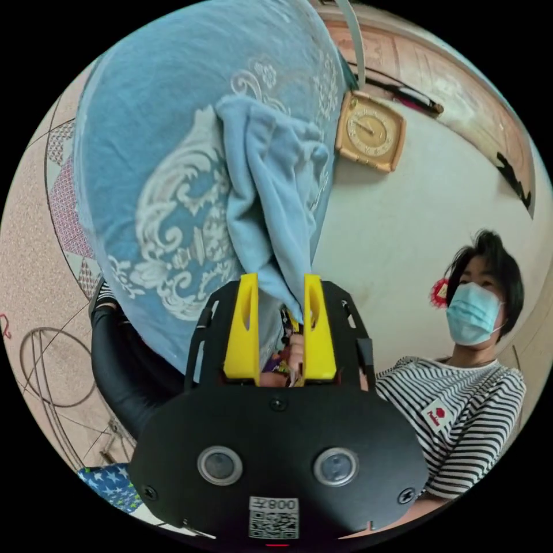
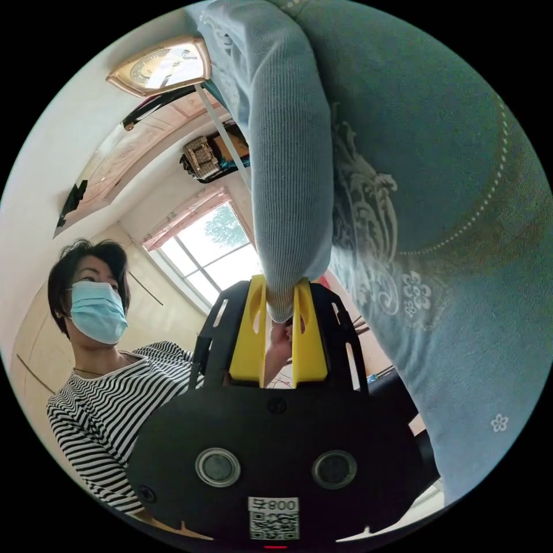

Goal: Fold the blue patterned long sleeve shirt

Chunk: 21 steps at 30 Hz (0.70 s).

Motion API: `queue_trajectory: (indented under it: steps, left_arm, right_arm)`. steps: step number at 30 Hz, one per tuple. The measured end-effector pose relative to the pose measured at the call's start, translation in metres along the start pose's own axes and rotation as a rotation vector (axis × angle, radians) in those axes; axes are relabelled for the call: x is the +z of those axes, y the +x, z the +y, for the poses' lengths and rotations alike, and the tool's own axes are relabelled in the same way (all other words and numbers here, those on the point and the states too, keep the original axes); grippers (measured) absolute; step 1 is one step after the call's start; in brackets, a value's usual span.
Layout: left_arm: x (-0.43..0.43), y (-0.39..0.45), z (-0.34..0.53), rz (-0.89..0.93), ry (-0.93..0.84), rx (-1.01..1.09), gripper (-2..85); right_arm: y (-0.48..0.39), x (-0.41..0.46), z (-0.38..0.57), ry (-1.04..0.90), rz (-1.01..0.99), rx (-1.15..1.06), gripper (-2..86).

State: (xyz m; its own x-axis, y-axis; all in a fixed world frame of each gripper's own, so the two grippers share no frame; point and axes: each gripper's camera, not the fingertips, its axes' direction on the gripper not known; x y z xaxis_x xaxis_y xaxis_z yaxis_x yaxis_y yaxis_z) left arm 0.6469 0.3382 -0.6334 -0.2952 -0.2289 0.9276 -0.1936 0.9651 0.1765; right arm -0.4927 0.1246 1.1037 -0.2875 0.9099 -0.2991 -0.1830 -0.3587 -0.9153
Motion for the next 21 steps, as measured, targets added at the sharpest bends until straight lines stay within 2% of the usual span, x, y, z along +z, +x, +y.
queue_trajectory:
  steps: [4,10,21]
  left_arm:
    - [-0.021,-0.019,-0.012,0.131,0.145,-0.039,14.6]
    - [-0.033,-0.028,-0.021,0.271,0.259,-0.084,15.2]
    - [-0.061,-0.012,0.004,0.282,0.275,-0.213,16.1]
  right_arm:
    - [-0.008,-0.005,0.003,0.007,-0.034,-0.040,7.2]
    - [-0.006,-0.013,0.008,-0.011,0.001,-0.074,6.9]
    - [0.017,-0.041,0.020,0.010,-0.033,-0.107,6.7]
